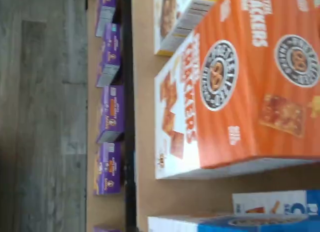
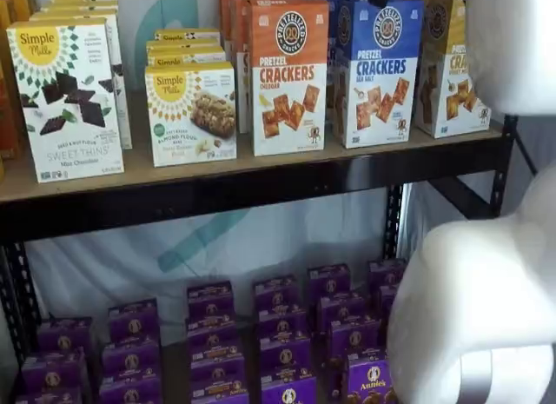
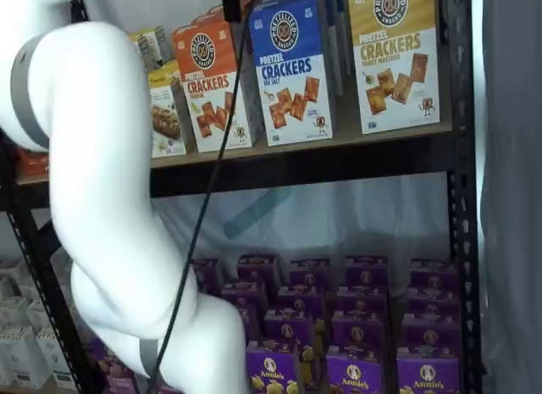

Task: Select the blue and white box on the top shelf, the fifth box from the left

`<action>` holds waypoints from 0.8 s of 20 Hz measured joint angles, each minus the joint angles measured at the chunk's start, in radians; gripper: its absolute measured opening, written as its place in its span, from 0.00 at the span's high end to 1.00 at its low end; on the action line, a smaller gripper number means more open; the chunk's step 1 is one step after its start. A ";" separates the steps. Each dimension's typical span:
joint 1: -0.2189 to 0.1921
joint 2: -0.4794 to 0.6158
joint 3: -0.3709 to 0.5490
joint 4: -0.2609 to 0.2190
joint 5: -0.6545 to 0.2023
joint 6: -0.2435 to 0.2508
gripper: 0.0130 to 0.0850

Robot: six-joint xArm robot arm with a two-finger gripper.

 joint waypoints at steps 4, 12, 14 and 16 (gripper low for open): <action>0.006 0.034 -0.015 -0.017 -0.050 -0.010 0.00; 0.041 0.154 -0.112 -0.102 -0.030 -0.016 0.00; 0.046 0.172 -0.124 -0.115 -0.031 -0.017 0.00; 0.052 0.188 -0.135 -0.131 -0.032 -0.018 0.00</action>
